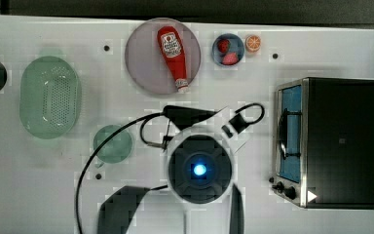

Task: Pick Banana and place it in mug.

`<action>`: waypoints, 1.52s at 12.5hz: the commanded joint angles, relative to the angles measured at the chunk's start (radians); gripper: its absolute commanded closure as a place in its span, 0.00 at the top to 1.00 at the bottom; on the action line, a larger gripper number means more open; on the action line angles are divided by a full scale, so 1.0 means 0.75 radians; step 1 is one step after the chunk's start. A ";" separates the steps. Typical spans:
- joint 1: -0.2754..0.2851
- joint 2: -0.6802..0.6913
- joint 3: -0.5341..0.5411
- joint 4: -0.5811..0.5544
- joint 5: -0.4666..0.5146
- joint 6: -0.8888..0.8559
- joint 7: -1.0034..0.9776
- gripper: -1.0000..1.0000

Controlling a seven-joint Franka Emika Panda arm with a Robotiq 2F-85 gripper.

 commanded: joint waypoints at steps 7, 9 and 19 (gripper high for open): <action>0.095 0.143 0.435 0.003 0.246 0.093 0.873 0.32; 0.095 0.213 0.501 0.003 0.245 0.188 0.964 0.32; 0.093 0.551 0.556 -0.004 0.016 0.511 1.234 0.34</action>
